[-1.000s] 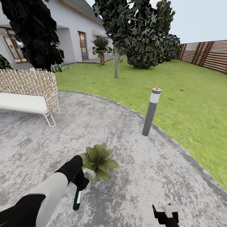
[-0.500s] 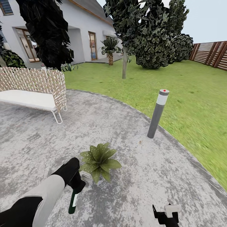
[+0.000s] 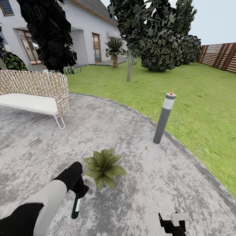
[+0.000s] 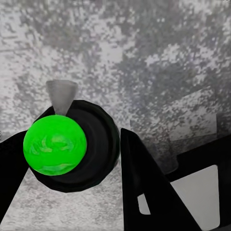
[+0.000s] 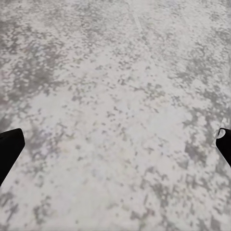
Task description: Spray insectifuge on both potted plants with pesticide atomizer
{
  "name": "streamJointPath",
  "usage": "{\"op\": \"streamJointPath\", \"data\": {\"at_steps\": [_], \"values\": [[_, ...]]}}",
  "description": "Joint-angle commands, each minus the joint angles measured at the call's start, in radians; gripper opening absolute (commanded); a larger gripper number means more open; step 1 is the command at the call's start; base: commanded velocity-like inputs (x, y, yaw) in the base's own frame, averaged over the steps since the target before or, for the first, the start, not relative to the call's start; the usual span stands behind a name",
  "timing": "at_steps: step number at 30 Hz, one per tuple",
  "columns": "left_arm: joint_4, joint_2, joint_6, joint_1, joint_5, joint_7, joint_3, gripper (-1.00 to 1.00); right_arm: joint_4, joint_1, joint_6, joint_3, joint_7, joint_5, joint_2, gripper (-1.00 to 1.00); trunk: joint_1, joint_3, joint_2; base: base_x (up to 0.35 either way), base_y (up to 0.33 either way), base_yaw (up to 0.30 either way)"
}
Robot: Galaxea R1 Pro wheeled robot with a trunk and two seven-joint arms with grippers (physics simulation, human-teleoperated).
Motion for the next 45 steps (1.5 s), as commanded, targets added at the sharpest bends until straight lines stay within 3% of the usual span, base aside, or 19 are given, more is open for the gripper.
{"op": "streamJointPath", "data": {"at_steps": [1,14,30,45], "values": [[-0.002,0.0,0.003,-0.001,-0.01,-0.009,0.001,-1.0,0.001,-0.001,-0.003,-0.008,0.001,0.009,0.0,1.0,0.0,-0.001,0.0,0.0,0.0,0.106],[-0.002,-0.011,0.001,0.0,-0.011,-0.009,-0.002,-1.0,0.001,-0.001,-0.003,-0.008,0.001,0.009,0.0,1.0,0.0,-0.001,0.0,0.127,-0.027,0.154],[0.0,-0.008,0.001,0.003,-0.009,-0.009,-0.002,-1.0,0.001,-0.001,-0.003,-0.008,0.001,0.009,0.0,1.0,0.0,-0.001,0.0,-0.086,-0.236,0.005],[0.0,-0.011,0.001,0.003,-0.009,-0.009,0.0,-1.0,0.001,-0.001,-0.003,-0.008,0.001,0.009,0.0,1.0,0.0,-0.001,0.0,0.019,-0.253,0.24]]}}
